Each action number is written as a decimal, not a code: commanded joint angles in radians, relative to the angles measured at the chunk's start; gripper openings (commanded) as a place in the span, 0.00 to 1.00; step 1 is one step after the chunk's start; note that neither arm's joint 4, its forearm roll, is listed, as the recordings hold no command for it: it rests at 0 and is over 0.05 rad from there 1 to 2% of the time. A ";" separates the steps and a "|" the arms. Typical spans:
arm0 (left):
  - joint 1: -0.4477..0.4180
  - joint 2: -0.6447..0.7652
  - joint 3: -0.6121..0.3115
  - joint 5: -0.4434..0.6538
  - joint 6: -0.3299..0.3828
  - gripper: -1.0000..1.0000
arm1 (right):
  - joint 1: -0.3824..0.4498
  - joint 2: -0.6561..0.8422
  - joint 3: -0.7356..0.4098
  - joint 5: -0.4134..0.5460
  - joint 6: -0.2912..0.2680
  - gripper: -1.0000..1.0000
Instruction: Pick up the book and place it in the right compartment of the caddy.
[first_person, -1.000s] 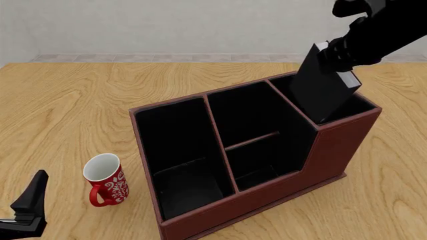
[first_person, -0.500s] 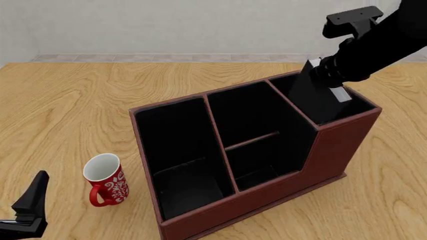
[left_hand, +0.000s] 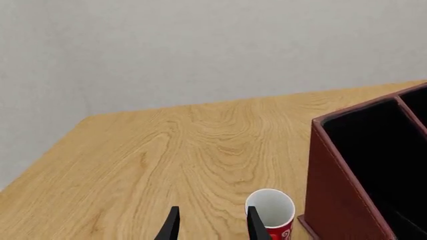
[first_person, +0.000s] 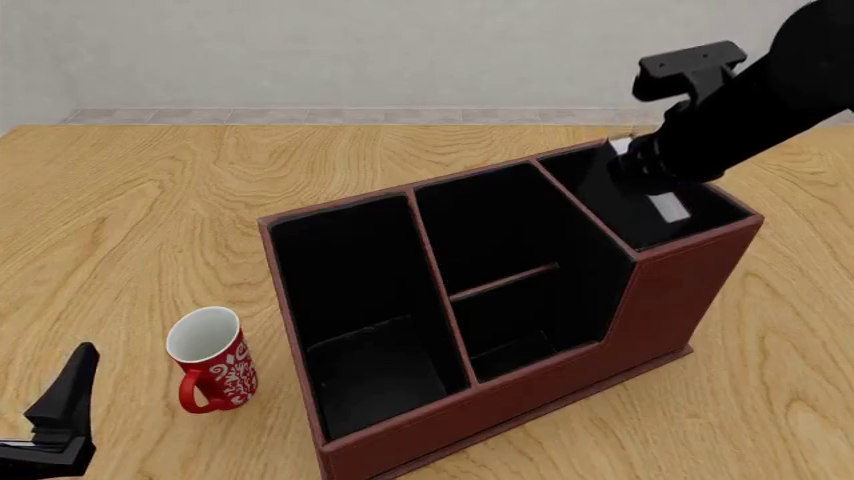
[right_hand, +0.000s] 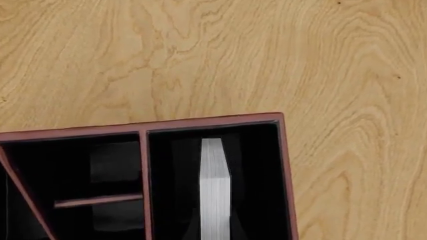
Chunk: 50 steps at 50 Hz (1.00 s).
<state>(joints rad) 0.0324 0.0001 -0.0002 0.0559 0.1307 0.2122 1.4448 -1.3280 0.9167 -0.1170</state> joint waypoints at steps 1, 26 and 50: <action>0.000 0.000 0.000 0.002 0.002 1.00 | -0.001 -0.002 0.017 -0.025 0.025 0.00; -0.001 0.000 0.000 0.000 -0.004 1.00 | -0.007 -0.004 -0.004 -0.003 0.013 1.00; 0.000 0.000 0.000 -0.001 -0.006 1.00 | -0.014 -0.007 -0.020 0.004 -0.003 1.00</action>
<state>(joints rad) 0.0322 0.0001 -0.0001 0.0555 0.1256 0.2005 1.4428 -1.3387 0.9110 -0.1126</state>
